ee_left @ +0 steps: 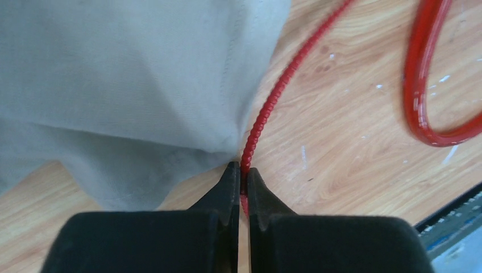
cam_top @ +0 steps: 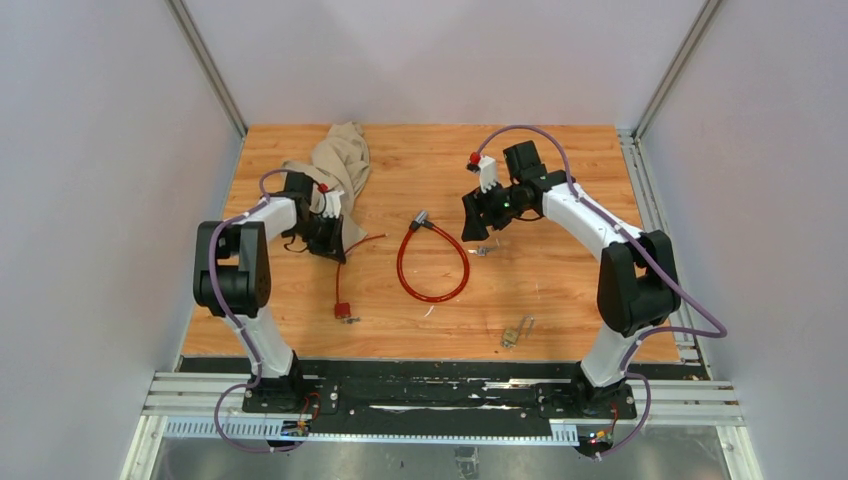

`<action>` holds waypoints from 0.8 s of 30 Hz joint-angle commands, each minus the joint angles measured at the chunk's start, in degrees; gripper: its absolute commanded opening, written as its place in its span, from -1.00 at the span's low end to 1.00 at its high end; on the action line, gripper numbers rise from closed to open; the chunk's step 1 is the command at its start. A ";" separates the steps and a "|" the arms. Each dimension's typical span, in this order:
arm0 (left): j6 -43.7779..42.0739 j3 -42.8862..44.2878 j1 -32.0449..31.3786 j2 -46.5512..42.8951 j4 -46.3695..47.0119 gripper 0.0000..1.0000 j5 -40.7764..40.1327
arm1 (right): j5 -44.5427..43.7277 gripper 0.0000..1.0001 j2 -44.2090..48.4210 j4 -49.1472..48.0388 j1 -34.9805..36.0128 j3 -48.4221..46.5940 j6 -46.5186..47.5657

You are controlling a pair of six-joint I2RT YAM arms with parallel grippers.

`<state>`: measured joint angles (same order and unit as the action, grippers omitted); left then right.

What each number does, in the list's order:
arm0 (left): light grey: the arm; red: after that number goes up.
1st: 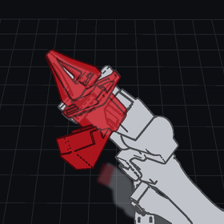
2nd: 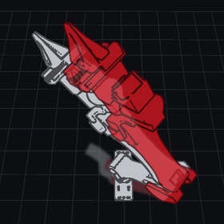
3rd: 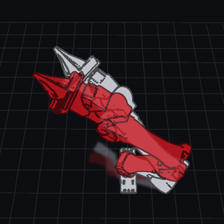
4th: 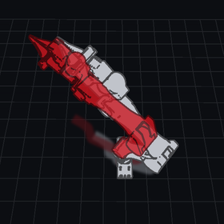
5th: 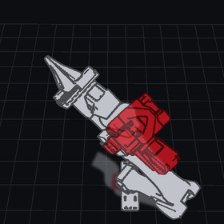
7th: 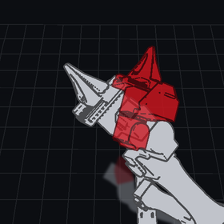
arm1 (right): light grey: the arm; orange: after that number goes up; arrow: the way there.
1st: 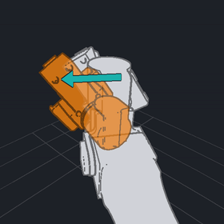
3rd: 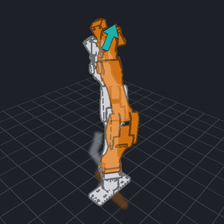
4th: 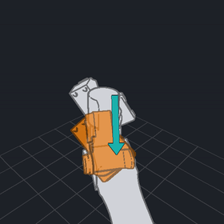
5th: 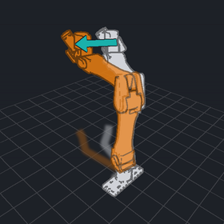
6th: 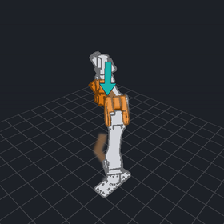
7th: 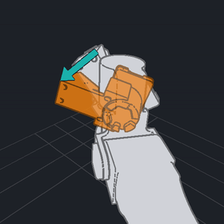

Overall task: Lock with the key
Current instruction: Pick up the lock from the center of the board.

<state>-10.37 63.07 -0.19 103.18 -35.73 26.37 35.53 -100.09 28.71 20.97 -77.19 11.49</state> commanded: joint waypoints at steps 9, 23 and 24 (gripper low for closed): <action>16.00 3.40 -0.26 -15.47 6.70 -0.99 20.13 | -0.84 0.56 8.36 -14.62 1.18 2.62 -1.18; 66.85 -1.44 -3.16 -30.70 47.06 -0.99 8.36 | 16.67 0.58 7.32 -34.30 2.70 4.23 -19.19; 68.86 -2.06 -3.94 -31.01 48.71 -0.99 7.94 | 16.97 0.56 8.23 -38.44 3.12 6.61 -20.05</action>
<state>42.83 63.31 -1.65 73.38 1.48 37.45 47.42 -94.02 1.85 21.98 -74.15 -3.51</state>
